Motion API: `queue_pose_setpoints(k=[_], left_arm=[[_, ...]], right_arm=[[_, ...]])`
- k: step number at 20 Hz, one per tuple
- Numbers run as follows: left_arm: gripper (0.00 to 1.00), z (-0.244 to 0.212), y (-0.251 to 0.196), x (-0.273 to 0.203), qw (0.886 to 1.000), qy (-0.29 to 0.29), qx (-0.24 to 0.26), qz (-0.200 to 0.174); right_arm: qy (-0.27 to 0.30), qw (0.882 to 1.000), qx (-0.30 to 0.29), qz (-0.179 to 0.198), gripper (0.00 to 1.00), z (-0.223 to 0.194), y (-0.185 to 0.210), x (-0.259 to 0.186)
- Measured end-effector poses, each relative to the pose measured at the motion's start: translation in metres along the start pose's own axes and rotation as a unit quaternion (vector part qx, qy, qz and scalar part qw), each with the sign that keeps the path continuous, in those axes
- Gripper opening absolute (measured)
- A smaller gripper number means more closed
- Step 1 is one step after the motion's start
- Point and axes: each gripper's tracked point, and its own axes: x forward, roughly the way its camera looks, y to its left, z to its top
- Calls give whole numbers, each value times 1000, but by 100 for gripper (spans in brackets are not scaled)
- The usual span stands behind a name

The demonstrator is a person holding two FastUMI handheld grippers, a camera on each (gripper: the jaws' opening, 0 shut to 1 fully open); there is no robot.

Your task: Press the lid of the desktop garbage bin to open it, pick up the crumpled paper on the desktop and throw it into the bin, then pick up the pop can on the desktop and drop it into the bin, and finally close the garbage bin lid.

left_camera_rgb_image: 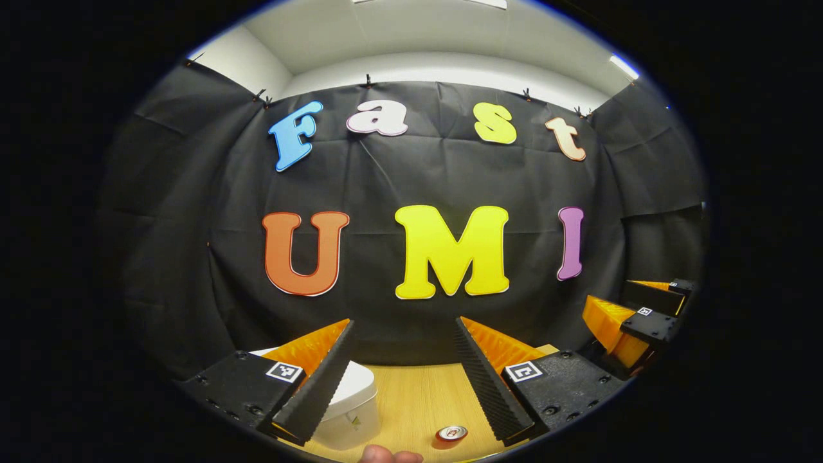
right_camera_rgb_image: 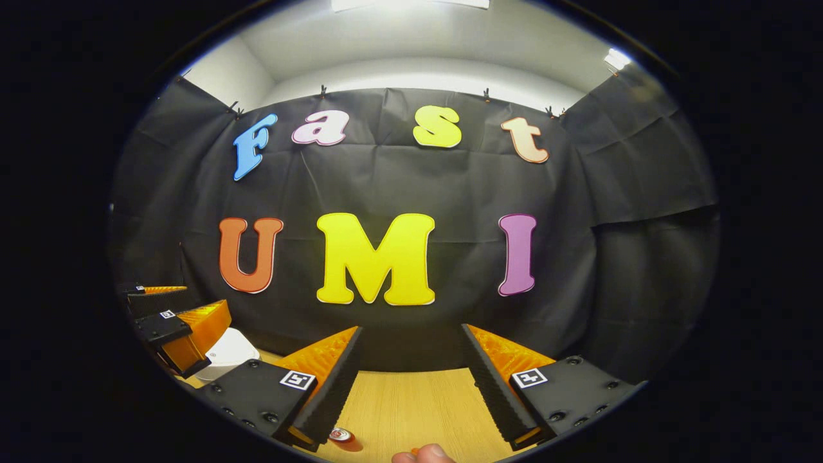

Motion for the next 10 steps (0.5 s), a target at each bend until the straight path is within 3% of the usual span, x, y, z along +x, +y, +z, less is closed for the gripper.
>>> queue_pose_setpoints(k=[10], left_arm=[[98, -1, -4, 2, 1000, 4, -7, 5]], right_arm=[[-1, 1000, -5, 5, 92, 1, -4, 5]])
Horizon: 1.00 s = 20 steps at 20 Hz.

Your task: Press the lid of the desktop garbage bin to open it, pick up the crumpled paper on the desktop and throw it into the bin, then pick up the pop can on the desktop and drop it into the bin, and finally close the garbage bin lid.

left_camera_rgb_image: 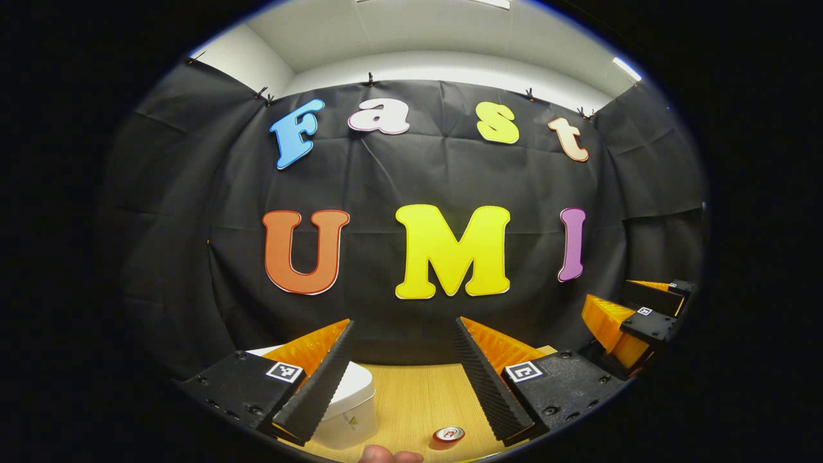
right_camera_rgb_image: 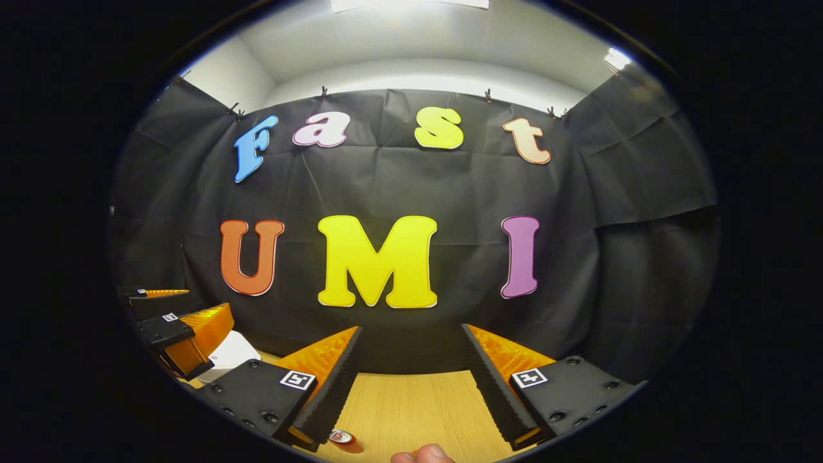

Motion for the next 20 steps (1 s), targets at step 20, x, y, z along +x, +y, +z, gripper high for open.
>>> queue_pose_setpoints(k=[20], left_arm=[[98, -5, 74, 10, 991, 5, 29, 129]], right_arm=[[21, 1000, -7, 11, 95, -20, -10, 14]])
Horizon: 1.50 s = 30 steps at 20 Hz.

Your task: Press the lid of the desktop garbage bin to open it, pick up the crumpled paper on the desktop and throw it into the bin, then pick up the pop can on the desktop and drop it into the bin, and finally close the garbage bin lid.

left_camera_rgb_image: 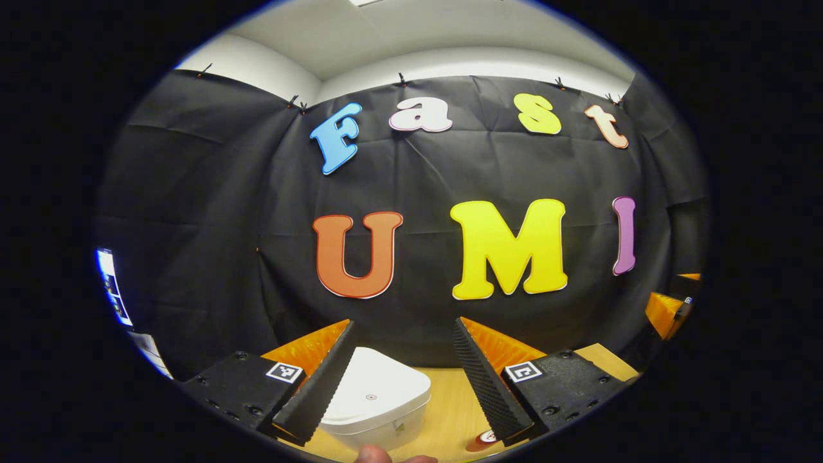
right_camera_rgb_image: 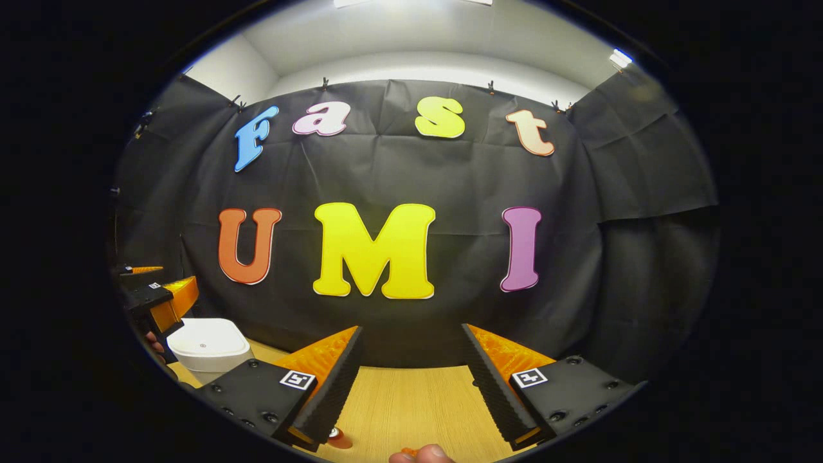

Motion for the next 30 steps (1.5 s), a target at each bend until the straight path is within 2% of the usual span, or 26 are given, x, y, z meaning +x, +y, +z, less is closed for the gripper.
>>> queue_pose_setpoints(k=[2, 3, 5, 7, 8, 9, 14, 16, 20, 21, 23, 24, 27, 30], left_arm=[[97, -6, 10, 3, 1000, 7, 3, 15], [100, -7, 14, 5, 1000, 10, 4, 21], [92, -11, 20, 9, 999, 14, 6, 32], [88, -14, 26, 15, 999, 17, 8, 41], [92, -18, 30, 18, 999, 20, 8, 45], [82, -20, 32, 20, 998, 24, 7, 49], [72, -41, 40, 32, 997, 50, -8, 59], [63, -51, 40, 35, 996, 61, -14, 59], [42, -70, 47, 39, 993, 91, -31, 74], [35, -77, 49, 39, 992, 100, -34, 75], [33, -90, 51, 39, 989, 118, -35, 79], [26, -95, 52, 39, 988, 126, -34, 82], [20, -113, 49, 48, 983, 155, -36, 91], [12, -129, 50, 44, 978, 180, -41, 98]], right_arm=[[1, 1000, 0, 3, 92, 0, 1, 2], [1, 1000, -1, 5, 94, 0, 1, 3], [1, 1000, -6, 7, 95, -1, 2, 4], [3, 1000, -9, 8, 95, -1, 2, 5], [3, 1000, -9, 8, 93, -1, 2, 6], [1, 1000, -8, 9, 95, 1, 2, 5], [-12, 1000, -19, 14, 93, 9, 4, 3], [-12, 1000, -22, 16, 95, 10, 4, 1], [-10, 1000, -26, 14, 95, 8, 1, 2], [-10, 1000, -27, 13, 95, 7, 1, 2], [-9, 999, -28, 13, 93, 7, 1, 2], [-9, 999, -29, 13, 92, 7, 0, 2], [-4, 999, -32, 11, 95, 3, -3, 3], [-1, 1000, -30, 9, 93, 2, -5, 5]])
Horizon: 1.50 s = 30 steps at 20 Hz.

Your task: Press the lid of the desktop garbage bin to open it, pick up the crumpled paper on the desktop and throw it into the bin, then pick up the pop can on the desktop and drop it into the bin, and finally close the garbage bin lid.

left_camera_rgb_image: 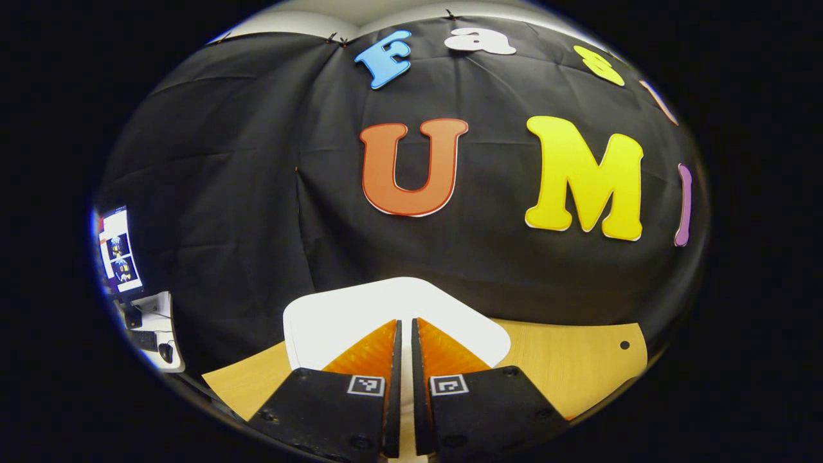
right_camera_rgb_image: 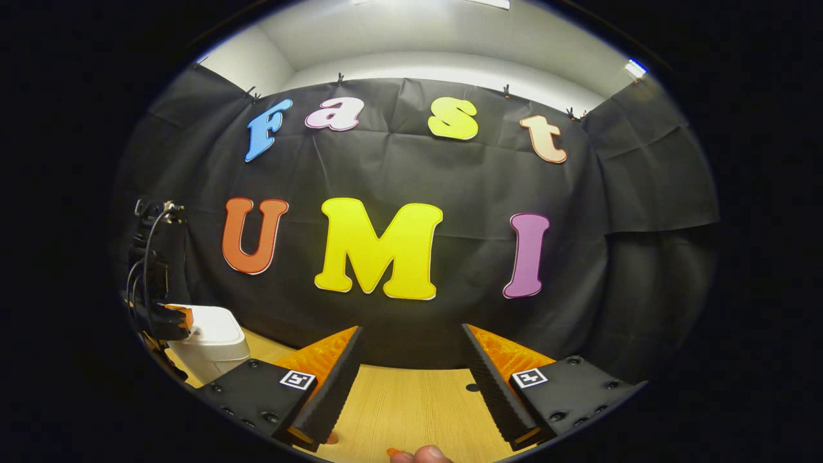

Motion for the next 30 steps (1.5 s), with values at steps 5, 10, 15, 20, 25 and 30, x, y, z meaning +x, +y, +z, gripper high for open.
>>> queue_pose_setpoints(k=[5, 10, 15, 20, 25, 30], left_arm=[[3, -13, 0, 2, 1000, 17, 6, 2], [4, -20, 0, 3, 1000, 21, -2, 15], [4, -26, -1, 4, 1000, 22, -12, 17], [3, -16, -2, 3, 999, -11, 49, 20], [3, 15, -25, -17, 997, -57, 48, -25], [3, 61, -52, -51, 988, -128, 41, -80]], right_arm=[[2, 1000, 3, 2, 95, -3, 2, 2], [7, 1000, 10, 0, 95, -9, 2, 1], [15, 1000, 23, -9, 95, -16, -3, -3], [13, 1000, 25, -10, 95, -14, -3, -5], [9, 999, 31, -20, 92, -9, -13, -8], [4, 999, 35, -25, 93, -6, -19, -10]])
